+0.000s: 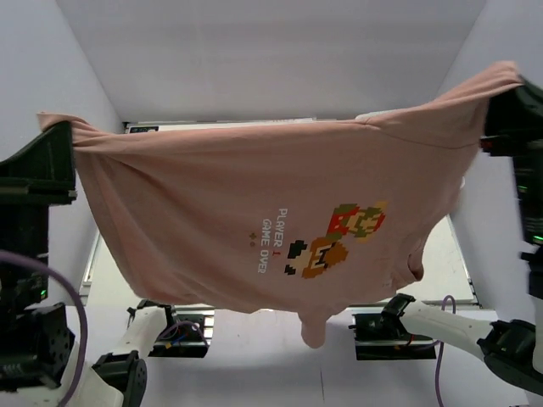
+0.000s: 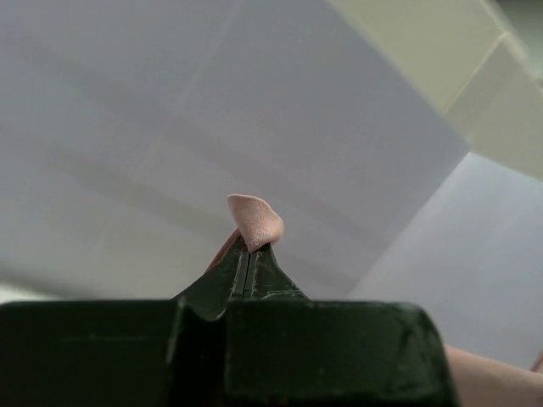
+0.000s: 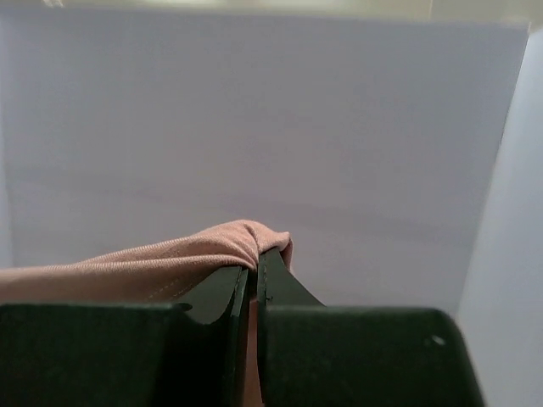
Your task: Fold and stack the t-shirts
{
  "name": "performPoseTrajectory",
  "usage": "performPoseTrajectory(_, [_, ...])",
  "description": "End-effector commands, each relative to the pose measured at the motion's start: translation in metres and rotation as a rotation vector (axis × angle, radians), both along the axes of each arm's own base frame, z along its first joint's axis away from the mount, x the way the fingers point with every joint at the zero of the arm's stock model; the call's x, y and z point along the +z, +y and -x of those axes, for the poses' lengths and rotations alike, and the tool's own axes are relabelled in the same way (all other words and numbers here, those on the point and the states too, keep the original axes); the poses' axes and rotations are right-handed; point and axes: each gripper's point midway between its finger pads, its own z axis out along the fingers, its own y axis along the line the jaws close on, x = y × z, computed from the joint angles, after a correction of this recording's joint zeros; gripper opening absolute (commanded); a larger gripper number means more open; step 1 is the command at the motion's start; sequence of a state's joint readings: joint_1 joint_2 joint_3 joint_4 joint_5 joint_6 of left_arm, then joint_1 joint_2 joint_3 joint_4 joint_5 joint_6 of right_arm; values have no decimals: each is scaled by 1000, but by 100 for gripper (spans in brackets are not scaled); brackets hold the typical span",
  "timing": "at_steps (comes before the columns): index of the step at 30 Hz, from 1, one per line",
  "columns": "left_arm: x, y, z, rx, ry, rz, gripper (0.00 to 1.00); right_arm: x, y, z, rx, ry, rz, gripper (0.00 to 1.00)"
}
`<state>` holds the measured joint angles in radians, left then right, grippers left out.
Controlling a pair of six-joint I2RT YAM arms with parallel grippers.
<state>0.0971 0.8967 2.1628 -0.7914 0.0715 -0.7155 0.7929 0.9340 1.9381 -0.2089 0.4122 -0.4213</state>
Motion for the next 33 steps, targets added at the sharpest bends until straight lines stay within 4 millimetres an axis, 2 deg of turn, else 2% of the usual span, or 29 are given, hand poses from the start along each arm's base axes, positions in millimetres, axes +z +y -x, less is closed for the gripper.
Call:
performPoseTrajectory(1, [-42, 1, -49, -20, 159, 18, 0, -27, 5, -39, -129, 70, -54, 0])
performPoseTrajectory(2, [-53, 2, -62, -24, 193, 32, 0, -43, 7, -54, -183, 104, -61, 0])
performPoseTrajectory(4, [-92, 5, -89, -26, 293, 50, 0, -77, 16, -79, -257, 181, -38, 0])
performPoseTrajectory(5, [-125, 8, -112, -26, 373, 60, 0, -98, 23, -96, -300, 217, -46, 0])
performPoseTrajectory(6, [-143, 8, -122, -30, 411, 78, 0, -113, 21, -104, -349, 257, -57, 0])
performPoseTrajectory(7, [-160, 9, -130, -29, 446, 83, 0, -147, 35, -123, -378, 300, -23, 0])
performPoseTrajectory(8, [-179, 10, -141, -32, 490, 102, 0, -162, 37, -131, -402, 327, -26, 0])
performPoseTrajectory(9, [-217, 12, -158, -31, 564, 112, 0, -181, 37, -140, -445, 372, -40, 0])
performPoseTrajectory(10, [-236, 13, -167, -35, 602, 139, 0, -206, 46, -153, -450, 410, -34, 0])
performPoseTrajectory(11, [-277, 13, -185, -41, 678, 148, 0, -228, 49, -164, -452, 445, -40, 0])
performPoseTrajectory(13, [-316, 13, -203, -41, 753, 168, 0, -271, 67, -187, -441, 530, -11, 0])
performPoseTrajectory(14, [-352, 13, -211, -38, 827, 177, 0, -290, 66, -197, -443, 569, 16, 0])
performPoseTrajectory(16, [-389, 18, -235, -21, 892, 186, 0, -334, 79, -220, -429, 654, 40, 0])
performPoseTrajectory(17, [-411, 19, -242, -19, 935, 191, 0, -346, 79, -226, -438, 674, 51, 0])
performPoseTrajectory(18, [-417, 20, -254, -19, 931, 191, 0, -361, 79, -240, -446, 701, 53, 0])
performPoseTrajectory(19, [-441, 21, -267, -16, 992, 198, 0, -377, 83, -250, -456, 732, 79, 0])
performPoseTrajectory(21, [-442, 20, -289, -25, 981, 179, 0, -386, 83, -271, -458, 759, 81, 0])
performPoseTrajectory(22, [-454, 22, -306, -23, 1011, 171, 0, -408, 87, -284, -473, 799, 115, 0])
performPoseTrajectory(23, [-459, 25, -316, -10, 1019, 172, 0, -395, 80, -296, -489, 778, 85, 0])
performPoseTrajectory(24, [-468, 28, -324, 3, 1041, 163, 0, -397, 83, -303, -479, 783, 96, 0])
performPoseTrajectory(25, [-461, 30, -339, 3, 1023, 162, 0, -401, 85, -309, -474, 792, 106, 0])
performPoseTrajectory(26, [-489, 33, -352, 18, 1090, 156, 0, -421, 88, -328, -483, 830, 137, 0])
performPoseTrajectory(27, [-498, 34, -361, 18, 1111, 148, 0, -416, 84, -337, -494, 840, 137, 0])
performPoseTrajectory(28, [-494, 36, -375, 18, 1100, 147, 0, -423, 90, -351, -493, 852, 145, 0])
performPoseTrajectory(29, [-503, 36, -383, 18, 1117, 149, 0, -445, 90, -363, -505, 890, 175, 0])
performPoseTrajectory(30, [-533, 35, -392, 4, 1179, 155, 0, -448, 91, -378, -513, 901, 178, 0])
performPoseTrajectory(31, [-525, 36, -409, 3, 1150, 153, 0, -454, 90, -385, -508, 912, 194, 0])
performPoseTrajectory(32, [-531, 37, -419, 3, 1157, 153, 5, -474, 95, -394, -506, 942, 220, 1])
performPoseTrajectory(33, [-522, 38, -435, 2, 1133, 151, 19, -474, 95, -410, -509, 944, 216, 6])
